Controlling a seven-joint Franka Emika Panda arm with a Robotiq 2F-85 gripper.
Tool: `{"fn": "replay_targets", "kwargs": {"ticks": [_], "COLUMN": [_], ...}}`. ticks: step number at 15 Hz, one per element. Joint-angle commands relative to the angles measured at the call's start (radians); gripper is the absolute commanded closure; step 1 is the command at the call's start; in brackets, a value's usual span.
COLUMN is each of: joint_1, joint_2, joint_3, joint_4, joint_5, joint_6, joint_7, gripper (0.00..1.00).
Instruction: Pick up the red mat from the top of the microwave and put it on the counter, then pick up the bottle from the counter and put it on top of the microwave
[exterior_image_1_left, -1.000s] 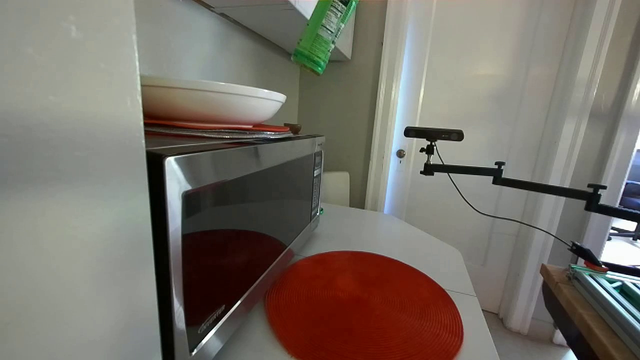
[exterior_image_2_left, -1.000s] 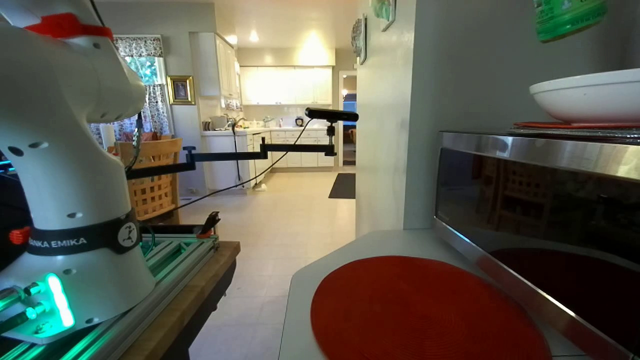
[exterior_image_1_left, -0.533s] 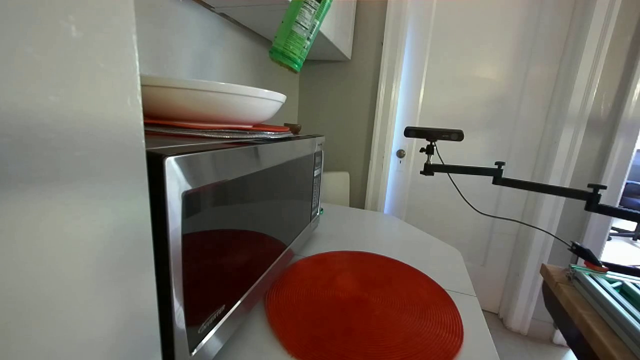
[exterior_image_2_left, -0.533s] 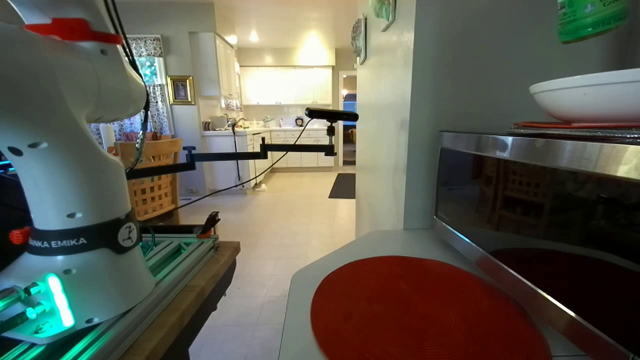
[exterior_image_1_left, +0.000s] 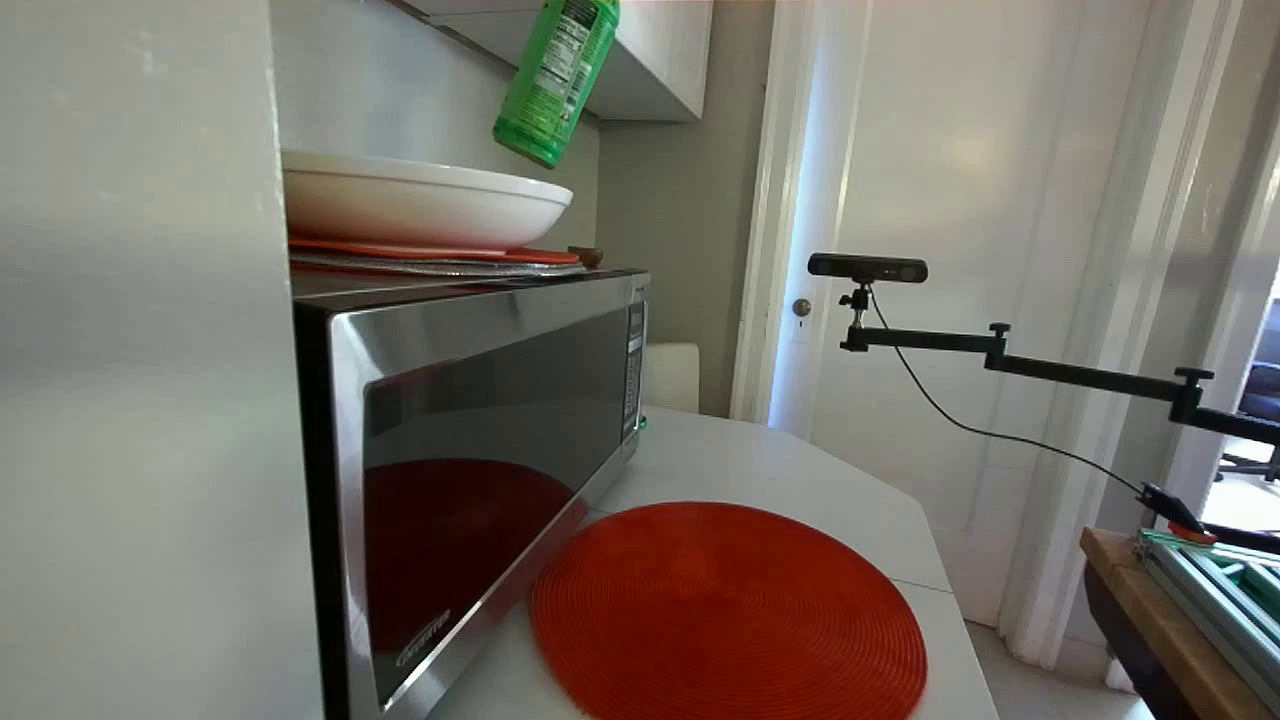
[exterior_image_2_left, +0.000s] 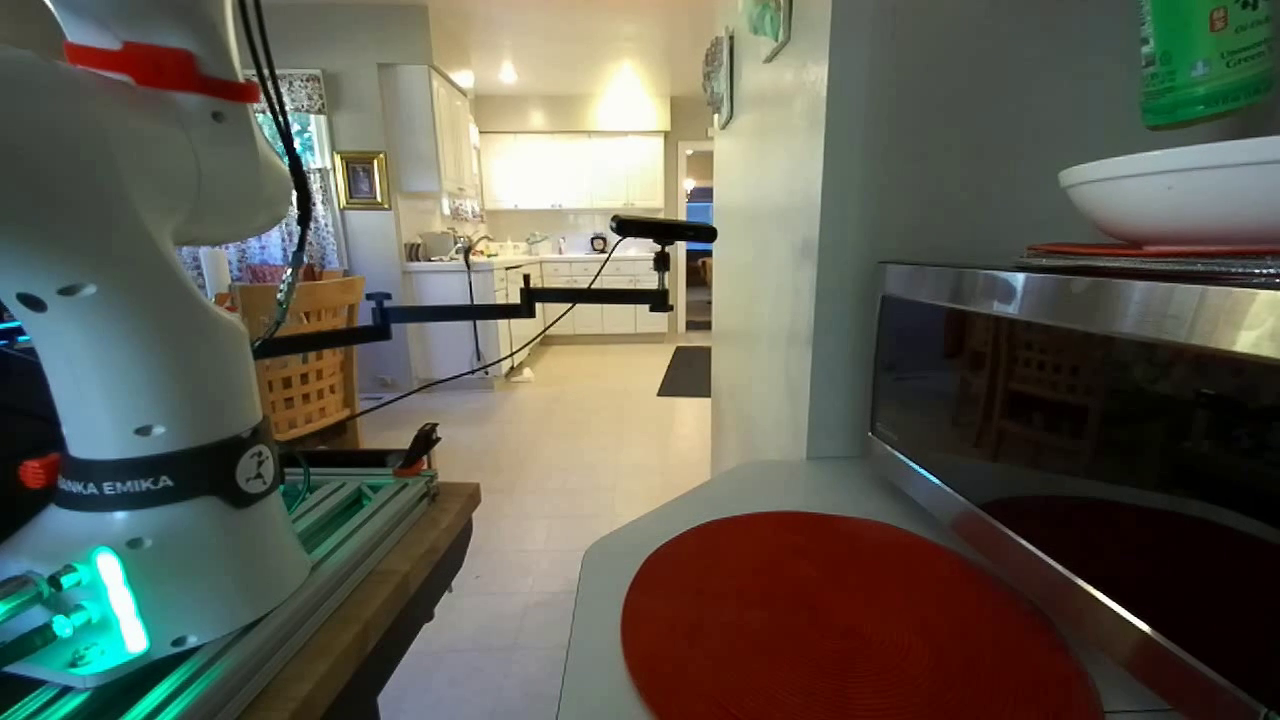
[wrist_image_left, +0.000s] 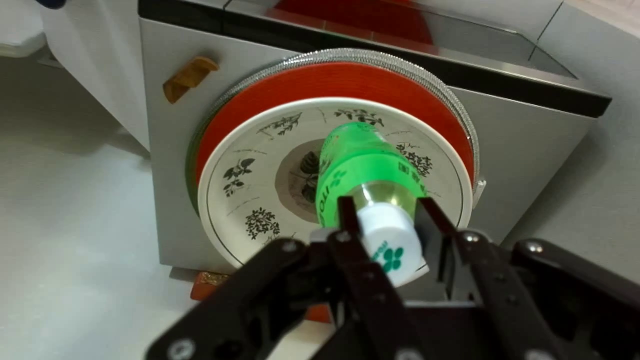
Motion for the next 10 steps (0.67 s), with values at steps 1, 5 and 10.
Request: {"fn": "replay_targets", "kwargs": {"ticks": [1, 5, 10], "joint_1": [0.001, 0.001, -0.002], "joint_2": [0.074, 0.129, 0.213], "joint_3": [0.001, 0.003, 0.001], "joint_4": [0.107, 0.168, 0.272], "joint_5": [0.012, 0.012, 0.011], "joint_6": [-0.034, -0.043, -0.102], "joint_7": [0.038, 0.061, 0.104], "gripper": [0.91, 0.91, 0.91]}}
